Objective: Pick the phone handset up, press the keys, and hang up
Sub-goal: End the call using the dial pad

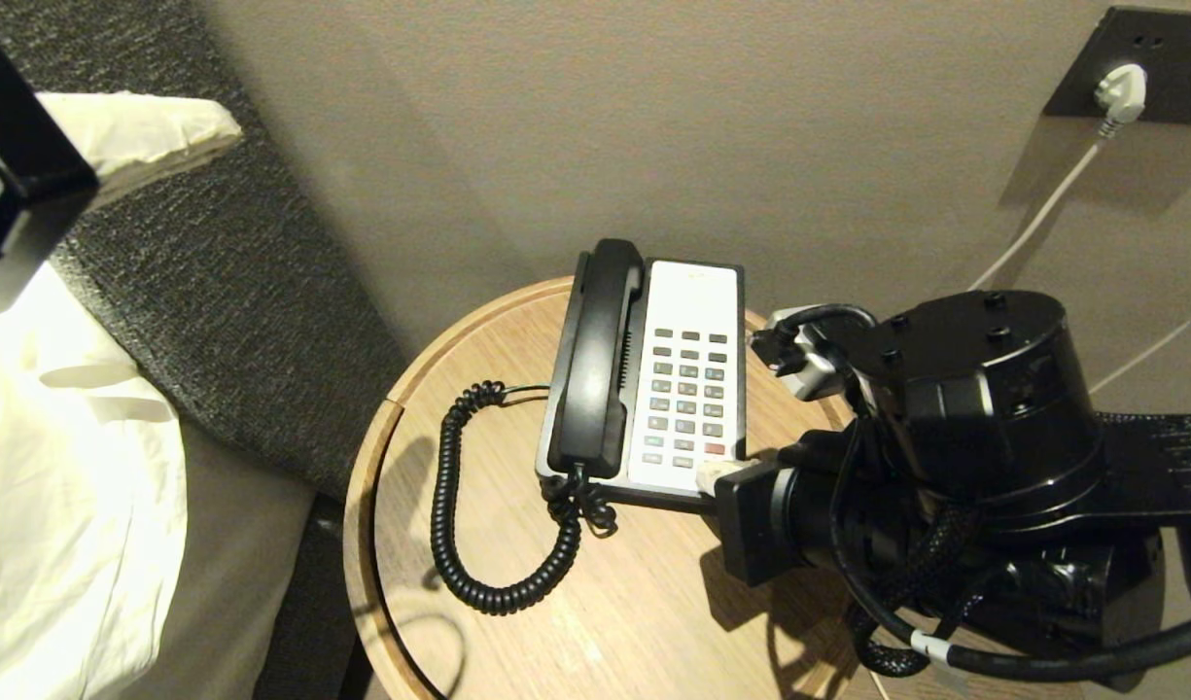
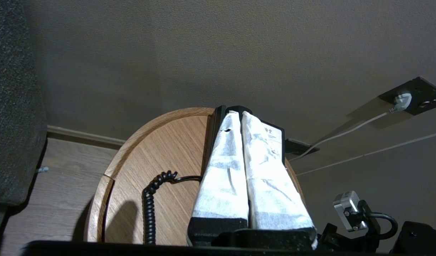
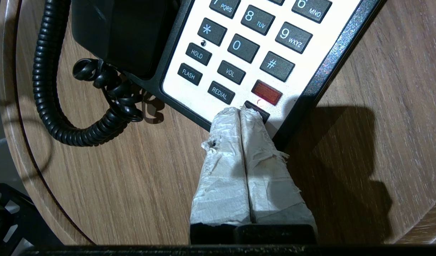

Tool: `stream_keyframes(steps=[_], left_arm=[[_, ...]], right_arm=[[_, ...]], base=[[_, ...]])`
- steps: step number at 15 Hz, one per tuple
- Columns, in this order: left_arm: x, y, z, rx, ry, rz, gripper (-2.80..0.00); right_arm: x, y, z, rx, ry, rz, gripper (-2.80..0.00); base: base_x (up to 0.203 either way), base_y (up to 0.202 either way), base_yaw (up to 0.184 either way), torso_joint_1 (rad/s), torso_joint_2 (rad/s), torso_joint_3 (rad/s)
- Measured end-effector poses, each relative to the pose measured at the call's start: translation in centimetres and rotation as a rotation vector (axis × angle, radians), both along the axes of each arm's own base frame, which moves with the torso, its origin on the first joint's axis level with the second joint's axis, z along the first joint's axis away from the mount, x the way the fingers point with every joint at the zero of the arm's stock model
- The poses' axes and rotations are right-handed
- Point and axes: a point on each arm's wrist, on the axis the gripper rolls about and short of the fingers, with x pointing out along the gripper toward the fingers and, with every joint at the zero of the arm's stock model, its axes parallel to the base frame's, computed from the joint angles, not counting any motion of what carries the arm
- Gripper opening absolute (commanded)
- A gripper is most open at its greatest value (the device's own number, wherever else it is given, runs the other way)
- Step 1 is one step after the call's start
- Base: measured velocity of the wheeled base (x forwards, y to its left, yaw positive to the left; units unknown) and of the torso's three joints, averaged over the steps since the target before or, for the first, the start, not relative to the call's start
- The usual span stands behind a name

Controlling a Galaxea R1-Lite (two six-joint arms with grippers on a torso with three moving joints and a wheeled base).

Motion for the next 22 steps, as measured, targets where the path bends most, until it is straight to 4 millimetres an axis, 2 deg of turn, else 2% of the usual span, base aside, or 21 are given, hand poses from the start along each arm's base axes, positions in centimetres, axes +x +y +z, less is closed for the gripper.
stream_keyframes(steps=[9, 22], left_arm=[[-0.02, 0.03, -0.06, 0.0, 0.001, 0.0, -2.8], [-0.23, 0.32, 0.0, -0.006, -0.004, 0.0, -2.8]], right_arm=[[-0.24, -0.28, 0.79, 0.024, -0.015, 0.0, -2.8], [0.09, 0.03, -0.09, -0.006, -0.001, -0.002, -2.8]], base=[[0.0, 0.0, 0.0, 0.0, 0.0, 0.0], [0.0, 0.0, 0.0, 0.0, 0.0, 0.0]])
